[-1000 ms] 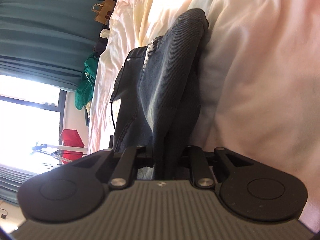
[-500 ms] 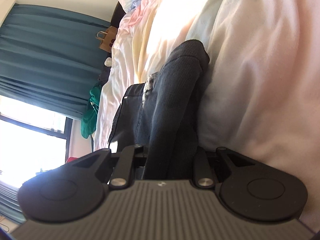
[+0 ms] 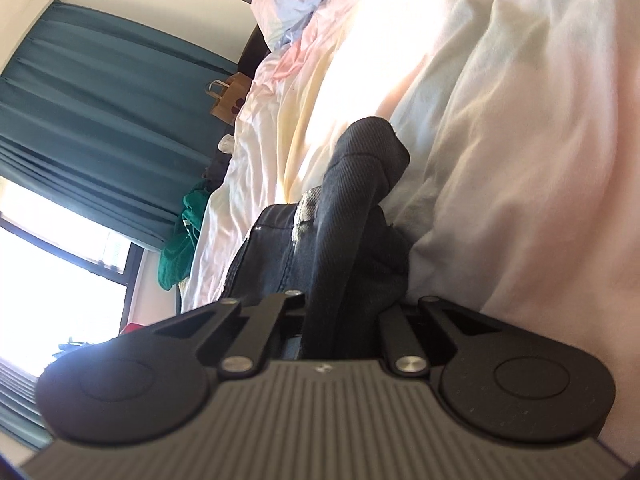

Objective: Fold clothes

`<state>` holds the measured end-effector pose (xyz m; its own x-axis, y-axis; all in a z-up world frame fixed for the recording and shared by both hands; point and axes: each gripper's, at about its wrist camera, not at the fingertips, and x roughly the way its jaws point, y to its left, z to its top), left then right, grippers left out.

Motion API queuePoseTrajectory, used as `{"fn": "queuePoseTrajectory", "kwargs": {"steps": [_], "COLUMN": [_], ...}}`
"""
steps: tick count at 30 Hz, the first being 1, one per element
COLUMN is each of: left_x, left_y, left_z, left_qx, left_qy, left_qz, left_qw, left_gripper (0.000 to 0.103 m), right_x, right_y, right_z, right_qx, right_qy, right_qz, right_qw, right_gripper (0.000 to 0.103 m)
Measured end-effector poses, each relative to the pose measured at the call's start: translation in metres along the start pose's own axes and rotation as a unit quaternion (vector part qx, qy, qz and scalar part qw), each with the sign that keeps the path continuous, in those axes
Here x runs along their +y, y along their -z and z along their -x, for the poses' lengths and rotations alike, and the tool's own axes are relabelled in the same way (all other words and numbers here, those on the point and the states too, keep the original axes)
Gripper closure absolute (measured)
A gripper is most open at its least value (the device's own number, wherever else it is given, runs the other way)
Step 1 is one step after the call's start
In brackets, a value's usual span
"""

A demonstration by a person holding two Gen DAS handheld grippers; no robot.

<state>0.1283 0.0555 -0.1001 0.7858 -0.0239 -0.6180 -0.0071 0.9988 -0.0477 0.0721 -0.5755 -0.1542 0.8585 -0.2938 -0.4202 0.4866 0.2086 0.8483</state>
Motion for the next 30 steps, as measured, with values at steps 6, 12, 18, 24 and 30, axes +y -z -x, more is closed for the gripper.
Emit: {"fn": "queuePoseTrajectory", "kwargs": {"steps": [6,12,18,24,30], "left_x": [-0.018,-0.032,-0.028,-0.029,-0.023], "left_y": [0.027,0.040,0.038,0.037,0.030], "left_z": [-0.014,-0.022,-0.025,-0.025,-0.019], "left_qx": [0.017,0.019,0.025,0.025,0.024], "left_qy": [-0.031,-0.056,-0.050,-0.042,-0.020], "left_qz": [-0.063,-0.101,-0.095,-0.090,-0.065], "left_qw": [0.9974,0.9932,0.9939,0.9948,0.9974], "left_gripper": [0.022,0.021,0.021,0.020,0.019], "right_x": [0.004,0.017,0.045,0.101,0.176], "right_y": [0.000,0.004,0.008,0.022,0.073], "right_z": [0.005,0.013,0.024,0.044,0.084], "right_qx": [-0.004,-0.017,-0.039,-0.074,-0.107], "right_qy": [0.007,0.014,0.017,0.000,-0.052], "right_qz": [0.028,0.081,0.154,0.257,0.387], "right_qw": [1.000,0.996,0.987,0.964,0.914], "right_gripper": [0.095,0.095,0.095,0.095,0.095]}}
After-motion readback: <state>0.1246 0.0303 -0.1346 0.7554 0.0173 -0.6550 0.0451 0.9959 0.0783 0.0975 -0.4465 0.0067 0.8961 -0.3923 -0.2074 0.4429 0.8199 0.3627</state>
